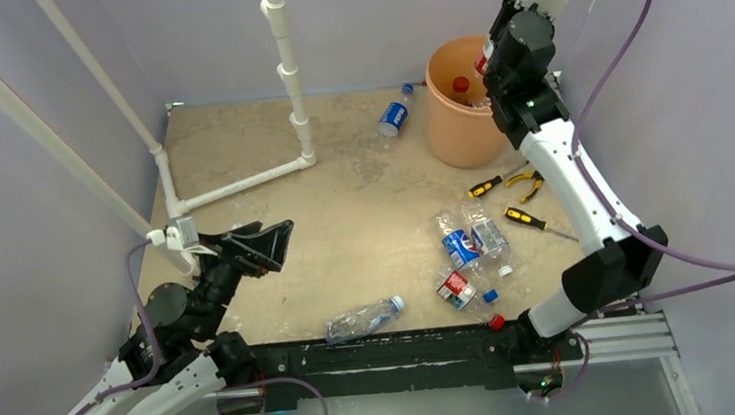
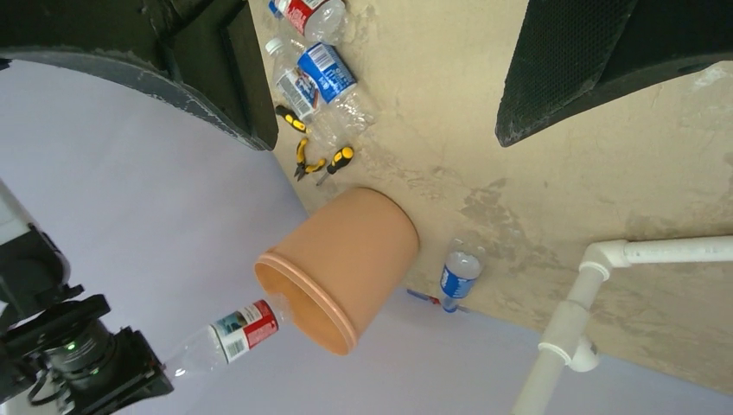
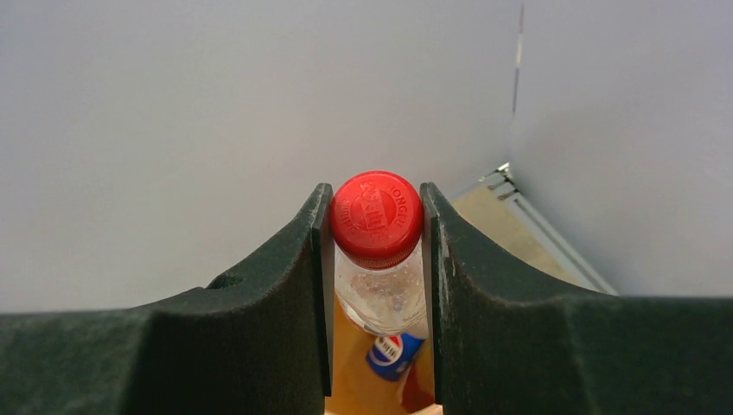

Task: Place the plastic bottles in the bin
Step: Place the plastic bottle in the trash bin.

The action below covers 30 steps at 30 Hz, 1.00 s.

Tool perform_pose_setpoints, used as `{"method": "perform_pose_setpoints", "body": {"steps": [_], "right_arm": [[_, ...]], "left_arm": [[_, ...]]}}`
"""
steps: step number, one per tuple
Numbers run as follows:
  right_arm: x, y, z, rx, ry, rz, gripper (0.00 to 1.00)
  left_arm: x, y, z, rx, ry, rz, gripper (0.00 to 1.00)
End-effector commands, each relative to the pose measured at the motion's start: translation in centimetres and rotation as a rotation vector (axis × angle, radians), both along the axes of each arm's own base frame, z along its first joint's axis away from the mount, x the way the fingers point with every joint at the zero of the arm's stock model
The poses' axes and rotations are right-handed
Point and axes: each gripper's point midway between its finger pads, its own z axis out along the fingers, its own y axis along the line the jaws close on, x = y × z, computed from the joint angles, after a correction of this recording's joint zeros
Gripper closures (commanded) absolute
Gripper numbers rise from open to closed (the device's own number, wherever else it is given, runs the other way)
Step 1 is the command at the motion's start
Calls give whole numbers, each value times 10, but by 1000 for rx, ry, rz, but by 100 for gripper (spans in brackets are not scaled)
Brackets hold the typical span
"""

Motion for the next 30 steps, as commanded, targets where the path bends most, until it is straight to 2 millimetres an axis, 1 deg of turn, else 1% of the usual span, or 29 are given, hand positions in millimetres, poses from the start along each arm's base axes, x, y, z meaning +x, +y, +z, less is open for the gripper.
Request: {"method": "perform_pose_setpoints", "body": {"steps": [1,3,5,8,9,11,13,15,17,19,20,21,22,24,26,27,28,30], "right_arm": [[11,-31,18,17,-62,-45,100],[31,-35,-8,10,-5,-40,100],[47,-36,-41,40,65,-13,100],[68,-35,-93,67,173,-3,100],[73,-34,-106,72,200,0,100],[80,-29,-124,77,234,26,100],[87,-22,-135,80,255,66,100],[94,-15,-140,74,269,99,100],[103,-8,-155,68,325,133,100],[110,-3,-170,68,385,150,88],[111,-1,-179,83,411,158,87],[110,0,-182,91,413,161,99],[108,-1,-180,92,393,160,100],[101,-1,-161,99,318,171,100],[93,1,-131,107,212,199,100],[86,1,-109,112,133,209,100],[83,2,-99,114,96,222,100],[88,6,-92,100,85,245,100]], "left_arm": [[0,11,-8,-60,32,43,4],[-1,12,-12,-66,46,42,4],[-1,11,-16,-58,59,39,4],[-1,10,-23,-53,71,40,4],[0,9,-24,-53,73,38,4],[0,5,-28,-55,74,26,4],[1,0,-33,-49,78,18,4],[3,-3,-37,-38,86,16,4],[5,-6,-41,-21,97,16,4],[6,-8,-43,-7,103,16,4],[7,-8,-44,-3,105,16,4],[7,-9,-45,2,108,15,5],[7,-9,-46,3,109,16,5],[7,-9,-45,2,108,17,5],[7,-9,-47,3,110,19,5],[8,-9,-47,1,110,20,5],[8,-10,-48,0,110,19,5],[9,-11,-49,0,111,18,5]]}}
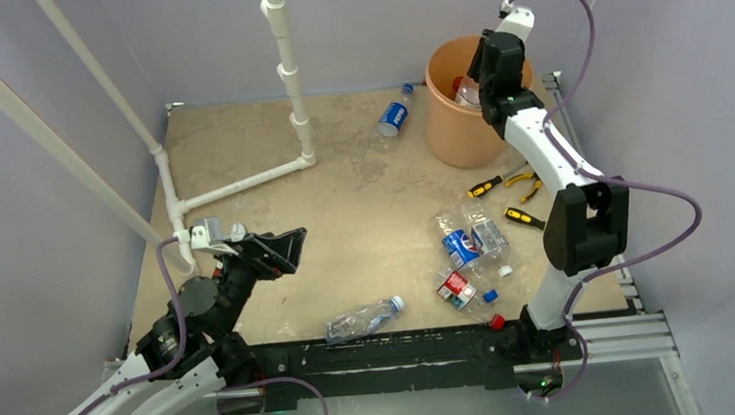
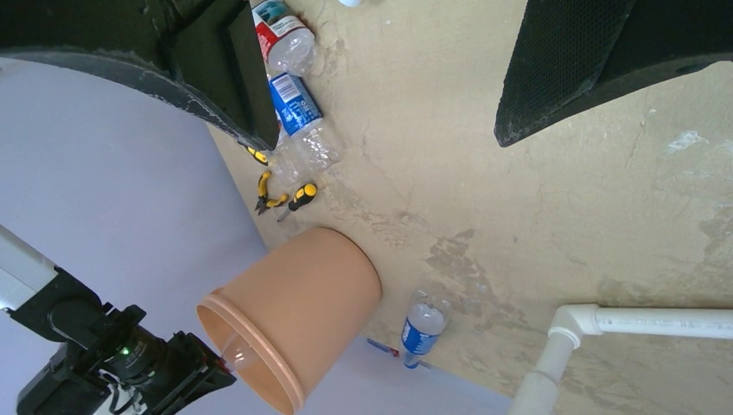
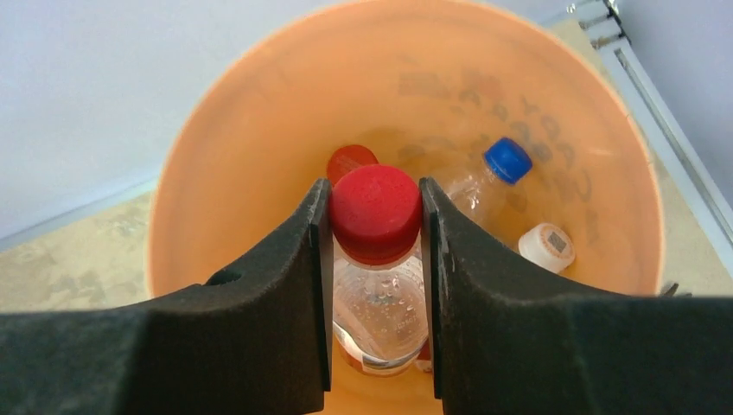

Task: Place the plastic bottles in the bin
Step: Place the plastic bottle in the trash bin.

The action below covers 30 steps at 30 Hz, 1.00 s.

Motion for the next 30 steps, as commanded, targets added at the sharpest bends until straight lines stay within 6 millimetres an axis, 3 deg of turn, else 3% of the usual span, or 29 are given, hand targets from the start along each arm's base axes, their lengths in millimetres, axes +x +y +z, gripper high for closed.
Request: {"method": "perform_pose_setpoints", "body": {"steps": [1,5,9,19,22,23,24,27,29,30], "right_arm": [[-3,2,101,45,-276,28,100],[15,19,60,49,-159,107,100],[22,23,16,49,-69,117,100],[30,34,-37,24,38,183,99],[27,39,-39,44,45,208,69],[25,39,-37,51,39,206,64],[22,37,-30,53,23,195,65],[12,23,6,20,-65,139,93],[9,24,20,-5,-81,161,96],[10,27,21,-14,-72,179,90]], "left_arm": [[1,-6,5,-35,-8,-10,5],[2,-9,4,-28,-1,-16,5],[3,-10,2,-20,8,-16,5],[5,-16,-11,-9,42,-19,5],[6,-18,-11,-6,47,-22,5],[6,-19,-11,-5,48,-24,5],[6,-20,-11,-4,49,-26,6],[5,-20,-10,-8,51,-32,6],[5,-19,-10,-12,51,-32,6],[4,-19,-10,-14,52,-34,6]]}}
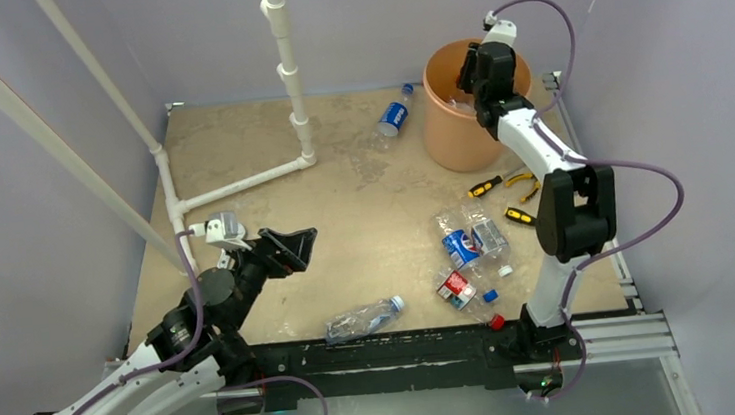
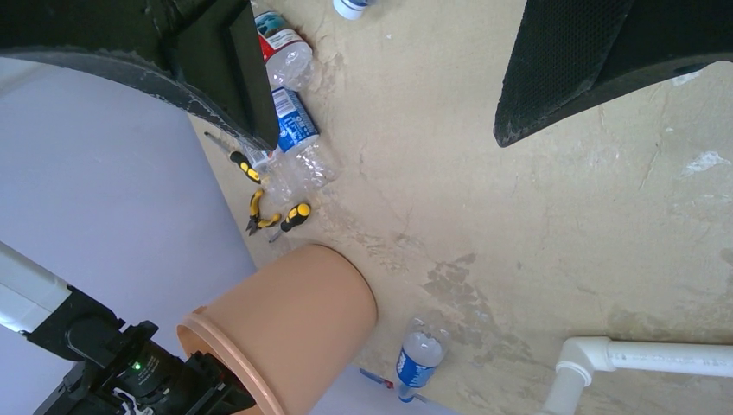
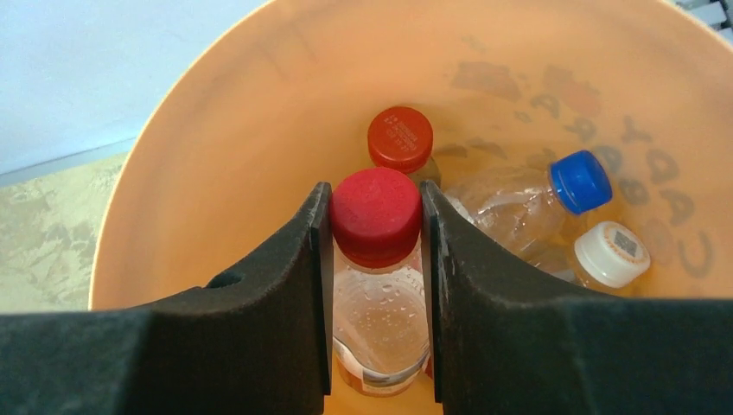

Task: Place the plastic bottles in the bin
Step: Place the plastic bottle in the trash bin.

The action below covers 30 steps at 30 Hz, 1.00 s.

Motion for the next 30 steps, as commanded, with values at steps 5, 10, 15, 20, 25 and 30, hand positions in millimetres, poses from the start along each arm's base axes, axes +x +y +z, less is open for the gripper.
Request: {"method": "perform_pose_setpoints", "body": {"steps": [5,10,15,20,25,30], "right_arm": [[-16,11,44,-2,-54,77,36],[-24,22,69,75,-89,117,5],[-43,19,152,132,-262,108,1],[-107,31,241,242,-446,217,1],[-194,70,234,338,-473,485,4],[-278,129,168,369,-382,825,5]], "left_arm": [[-3,-4,5,-48,-4,-23,6],[-6,-3,9,-50,-1,-33,7],[-8,-2,8,-56,3,-37,7],[-5,-6,-5,7,33,-38,6],[-2,-17,-47,209,124,-80,1],[-17,-50,-83,405,207,-311,1]]}}
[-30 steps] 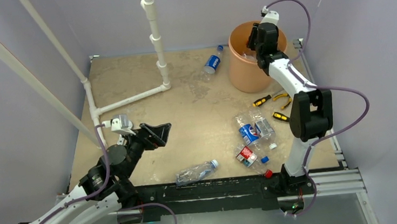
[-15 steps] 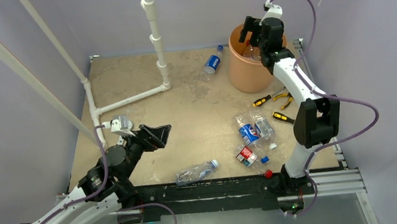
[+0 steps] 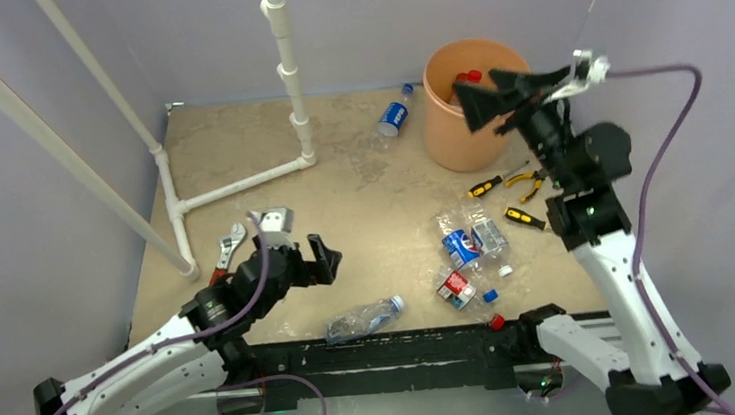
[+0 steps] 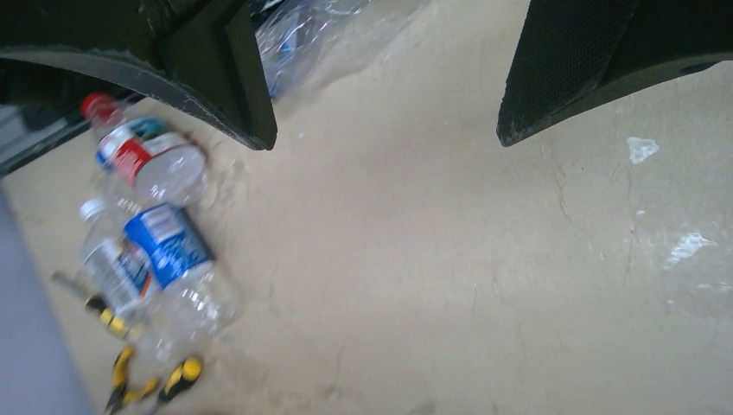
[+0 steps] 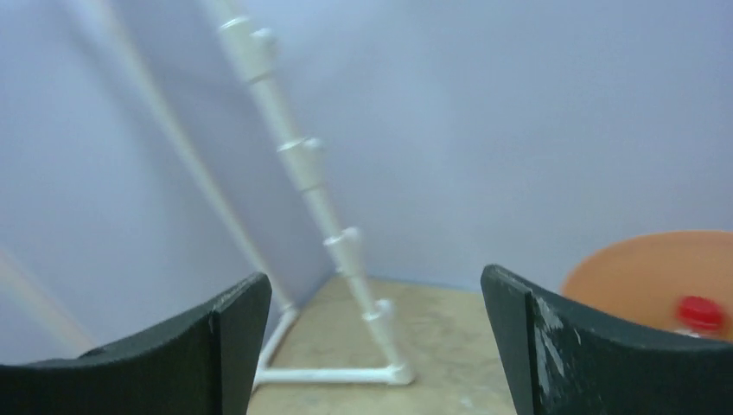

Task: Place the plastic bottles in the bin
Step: Place the plastic bottle in the trash bin, then pick up the plastic bottle from the corner of the board.

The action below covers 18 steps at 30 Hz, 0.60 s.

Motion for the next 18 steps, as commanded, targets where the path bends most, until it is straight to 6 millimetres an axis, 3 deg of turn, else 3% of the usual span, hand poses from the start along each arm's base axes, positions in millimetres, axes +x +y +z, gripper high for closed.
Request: {"method": "perform_pose_setpoints", "body": {"steps": [1,4,9,12,18], "right_arm": [[-49,70,-87,-83,130,373,5],[-74,95,-138,-125,234,479,7],[-98,89,-202,-103,326,488,7],[-111,88,-226,-84,349,515,7],[-117,80,-259,-105,379,484,6]], "left_arm": [[-21,-36,-13,130,72,-271,1],[-31,-55,-20,203,142,-406,1],[-45,-76,-12,260,148,-600,1],[-55,-86,-20,288,188,-687,1],[-66,-109,-63,242,288,-709,1]]}}
